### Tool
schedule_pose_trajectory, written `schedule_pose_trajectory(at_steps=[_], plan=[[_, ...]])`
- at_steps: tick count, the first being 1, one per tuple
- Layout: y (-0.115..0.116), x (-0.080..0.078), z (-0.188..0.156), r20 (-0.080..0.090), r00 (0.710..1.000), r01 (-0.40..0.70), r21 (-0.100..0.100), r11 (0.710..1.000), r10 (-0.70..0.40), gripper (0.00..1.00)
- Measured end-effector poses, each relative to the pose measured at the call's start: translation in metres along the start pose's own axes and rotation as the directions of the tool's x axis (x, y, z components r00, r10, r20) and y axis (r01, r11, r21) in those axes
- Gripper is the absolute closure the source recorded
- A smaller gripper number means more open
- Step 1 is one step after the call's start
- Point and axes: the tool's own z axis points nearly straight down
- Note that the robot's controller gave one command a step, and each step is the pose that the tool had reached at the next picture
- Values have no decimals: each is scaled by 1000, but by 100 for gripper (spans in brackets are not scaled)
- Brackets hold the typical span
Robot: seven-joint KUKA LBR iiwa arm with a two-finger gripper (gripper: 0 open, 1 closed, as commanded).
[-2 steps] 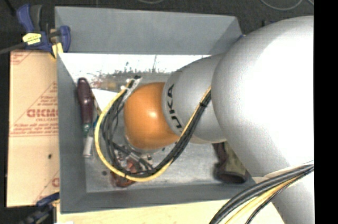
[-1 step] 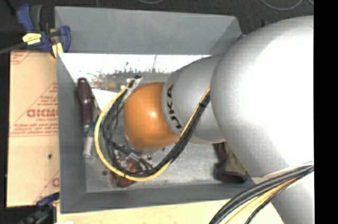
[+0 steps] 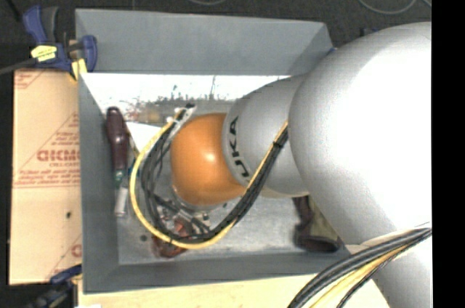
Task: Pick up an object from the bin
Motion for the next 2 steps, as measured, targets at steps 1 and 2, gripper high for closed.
schedule_pose_trajectory(at_steps=[1,2], plan=[[0,0,0,0,1000,0,0,1000,0,100],[19,-71,0,5,953,304,1,953,-304,100]])
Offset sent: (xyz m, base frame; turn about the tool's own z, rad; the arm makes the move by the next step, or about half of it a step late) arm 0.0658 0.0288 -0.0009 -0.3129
